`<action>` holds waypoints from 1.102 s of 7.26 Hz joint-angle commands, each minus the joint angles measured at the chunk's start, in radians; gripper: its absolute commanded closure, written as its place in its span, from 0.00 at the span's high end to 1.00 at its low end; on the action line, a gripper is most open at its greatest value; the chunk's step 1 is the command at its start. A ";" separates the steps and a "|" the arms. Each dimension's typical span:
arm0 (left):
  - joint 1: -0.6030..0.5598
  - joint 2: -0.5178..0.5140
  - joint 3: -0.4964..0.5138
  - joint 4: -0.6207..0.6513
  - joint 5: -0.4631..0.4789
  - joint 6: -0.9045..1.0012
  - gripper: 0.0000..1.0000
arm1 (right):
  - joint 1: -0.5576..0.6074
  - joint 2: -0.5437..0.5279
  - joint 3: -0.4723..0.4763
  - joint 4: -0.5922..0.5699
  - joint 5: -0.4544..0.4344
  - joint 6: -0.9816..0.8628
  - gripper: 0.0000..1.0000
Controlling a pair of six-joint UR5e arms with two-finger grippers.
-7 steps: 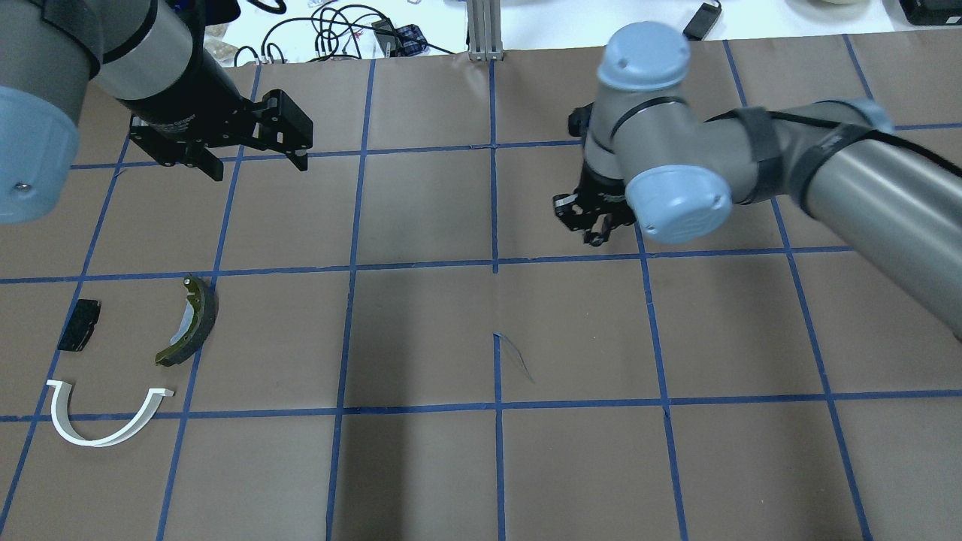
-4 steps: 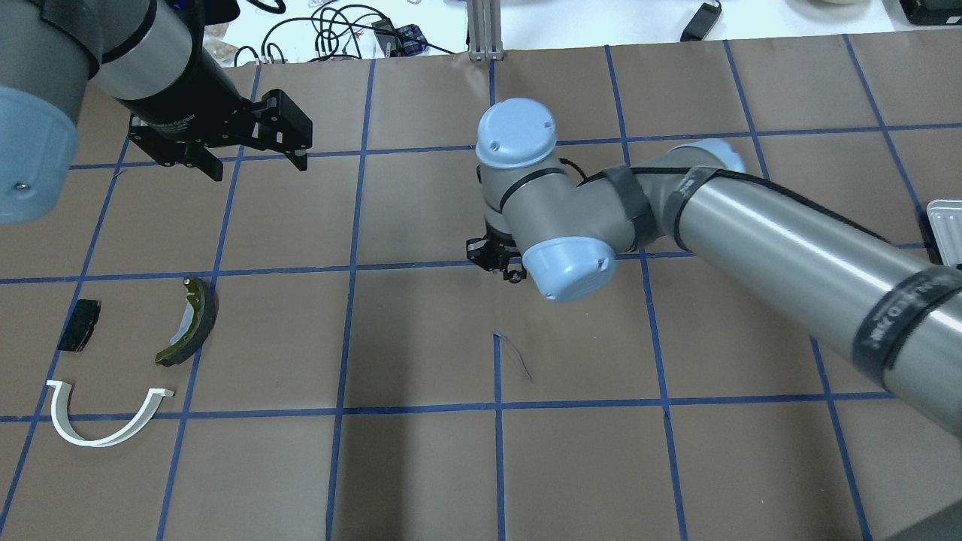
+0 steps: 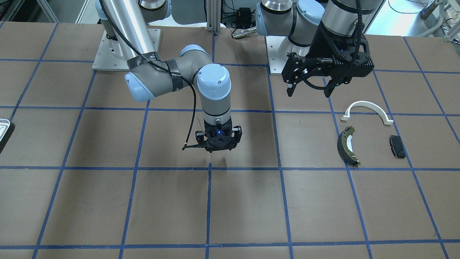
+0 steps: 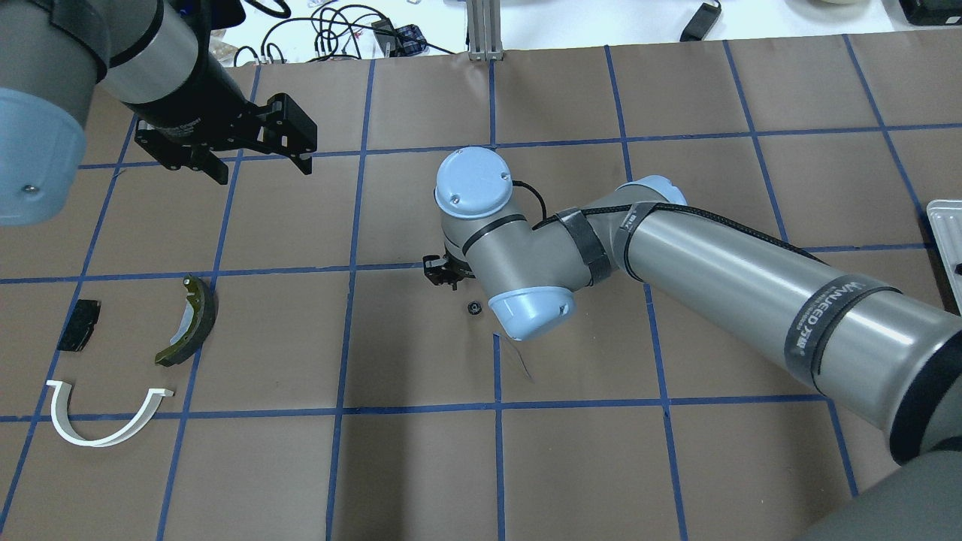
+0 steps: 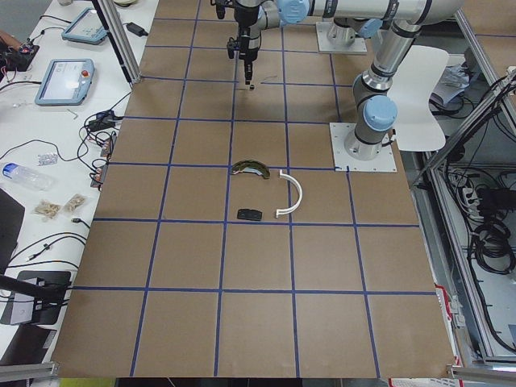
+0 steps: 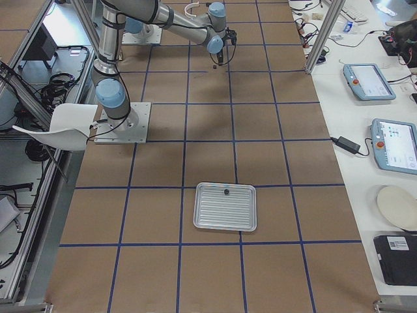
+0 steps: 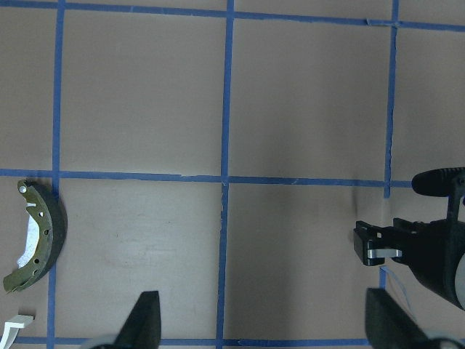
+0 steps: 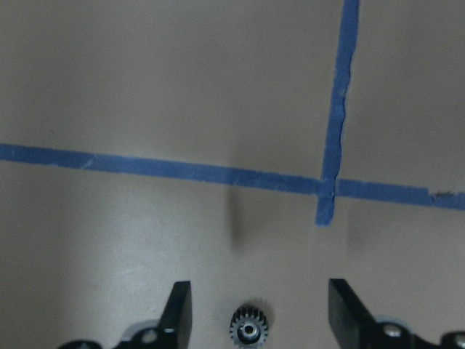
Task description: Place bearing gear from tray to pile
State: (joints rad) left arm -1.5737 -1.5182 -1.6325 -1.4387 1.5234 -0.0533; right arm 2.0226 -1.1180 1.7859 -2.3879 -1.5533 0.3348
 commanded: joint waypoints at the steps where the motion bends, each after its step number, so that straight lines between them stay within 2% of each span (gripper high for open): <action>1: -0.006 -0.031 -0.030 -0.011 -0.002 -0.013 1.00 | -0.100 -0.072 -0.003 0.077 -0.001 -0.051 1.00; 3: -0.041 -0.046 -0.187 0.004 -0.002 -0.013 1.00 | -0.331 -0.144 0.006 0.252 -0.020 -0.309 1.00; 4: -0.099 -0.065 -0.258 0.106 -0.005 -0.066 1.00 | -0.460 -0.172 0.006 0.319 -0.063 -0.441 1.00; 5: -0.158 -0.139 -0.320 0.270 -0.008 -0.197 1.00 | -0.566 -0.184 0.004 0.344 -0.082 -0.488 1.00; 6: -0.214 -0.204 -0.366 0.387 -0.006 -0.236 1.00 | -0.653 -0.184 0.006 0.339 -0.161 -0.625 1.00; 8: -0.290 -0.325 -0.371 0.568 -0.008 -0.359 1.00 | -0.906 -0.184 0.004 0.326 -0.157 -0.956 0.98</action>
State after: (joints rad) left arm -1.8151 -1.7676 -1.9929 -0.9942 1.5161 -0.3353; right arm 1.2786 -1.3012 1.7912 -2.0584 -1.7035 -0.4234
